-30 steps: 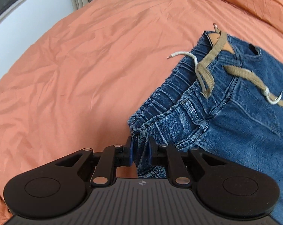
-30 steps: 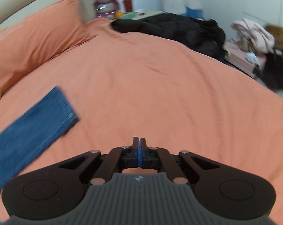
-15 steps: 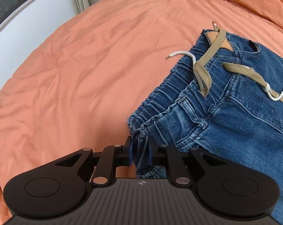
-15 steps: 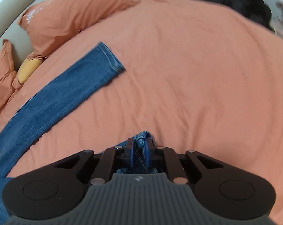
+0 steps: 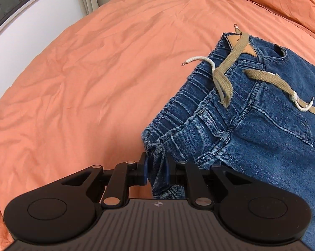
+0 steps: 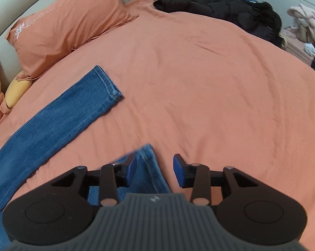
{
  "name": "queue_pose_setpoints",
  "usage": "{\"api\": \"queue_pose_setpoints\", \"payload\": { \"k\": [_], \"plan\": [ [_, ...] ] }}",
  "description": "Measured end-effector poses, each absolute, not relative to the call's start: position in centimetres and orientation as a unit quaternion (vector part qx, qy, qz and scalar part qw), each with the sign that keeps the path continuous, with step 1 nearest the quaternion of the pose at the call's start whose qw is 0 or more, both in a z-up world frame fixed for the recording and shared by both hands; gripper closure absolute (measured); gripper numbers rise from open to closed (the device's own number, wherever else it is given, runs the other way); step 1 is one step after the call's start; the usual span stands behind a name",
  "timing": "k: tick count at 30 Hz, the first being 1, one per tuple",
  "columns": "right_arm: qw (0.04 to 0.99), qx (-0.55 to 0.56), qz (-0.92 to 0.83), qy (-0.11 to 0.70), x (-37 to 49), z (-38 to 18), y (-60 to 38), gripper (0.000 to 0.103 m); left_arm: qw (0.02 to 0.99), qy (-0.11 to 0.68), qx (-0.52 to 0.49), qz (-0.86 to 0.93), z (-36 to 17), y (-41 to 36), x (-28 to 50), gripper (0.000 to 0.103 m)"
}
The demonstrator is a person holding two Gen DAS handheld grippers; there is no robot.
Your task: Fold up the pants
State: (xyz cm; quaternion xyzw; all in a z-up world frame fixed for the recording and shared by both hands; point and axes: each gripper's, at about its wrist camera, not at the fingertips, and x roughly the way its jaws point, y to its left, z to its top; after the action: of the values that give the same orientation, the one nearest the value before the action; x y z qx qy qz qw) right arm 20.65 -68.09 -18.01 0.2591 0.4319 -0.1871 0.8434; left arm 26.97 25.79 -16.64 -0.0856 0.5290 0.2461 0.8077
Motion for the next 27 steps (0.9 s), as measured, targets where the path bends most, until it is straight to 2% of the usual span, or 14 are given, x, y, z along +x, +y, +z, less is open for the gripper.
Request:
{"api": "queue_pose_setpoints", "payload": {
  "k": [1,5,7,8,9,10,12,19,25,27],
  "plan": [
    [0.839,0.272,-0.191,0.432,19.2,-17.9,-68.4,0.065,0.808,0.529,-0.088,0.246,-16.7,25.8,27.0,0.086],
    [0.811,0.349,-0.211,0.420,13.3,-19.2,-69.3,0.047,0.810,0.525,-0.099,0.243,-16.6,26.2,26.8,0.086],
    [0.786,0.411,-0.207,0.413,11.3,-21.0,-69.3,0.048,0.811,0.520,-0.112,0.243,-16.5,26.6,26.6,0.086],
    [0.773,0.442,-0.202,0.408,10.6,-22.0,-69.1,0.052,0.812,0.518,-0.118,0.242,-16.5,26.7,26.4,0.086],
    [0.762,0.468,-0.200,0.400,10.1,-22.9,-68.7,0.077,0.813,0.516,-0.124,0.241,-16.4,26.9,26.3,0.086],
    [0.752,0.494,-0.198,0.389,9.7,-23.6,-68.4,0.090,0.813,0.514,-0.129,0.240,-16.3,27.0,26.2,0.086],
    [0.753,0.509,-0.206,0.363,9.4,-23.3,-67.9,0.090,0.816,0.508,-0.138,0.237,-15.7,27.3,26.0,0.087],
    [0.809,0.415,-0.224,0.351,8.1,-15.7,-66.4,0.092,0.834,0.493,-0.144,0.203,-12.5,28.3,24.6,0.088],
    [0.781,0.400,-0.261,0.402,6.5,-20.4,-66.0,0.092,0.817,0.520,-0.144,0.203,-16.2,29.2,25.1,0.087],
    [0.780,0.398,-0.268,0.402,6.2,-21.5,-65.8,0.091,0.816,0.525,-0.132,0.200,-17.0,28.8,25.4,0.083]
  ]
}}
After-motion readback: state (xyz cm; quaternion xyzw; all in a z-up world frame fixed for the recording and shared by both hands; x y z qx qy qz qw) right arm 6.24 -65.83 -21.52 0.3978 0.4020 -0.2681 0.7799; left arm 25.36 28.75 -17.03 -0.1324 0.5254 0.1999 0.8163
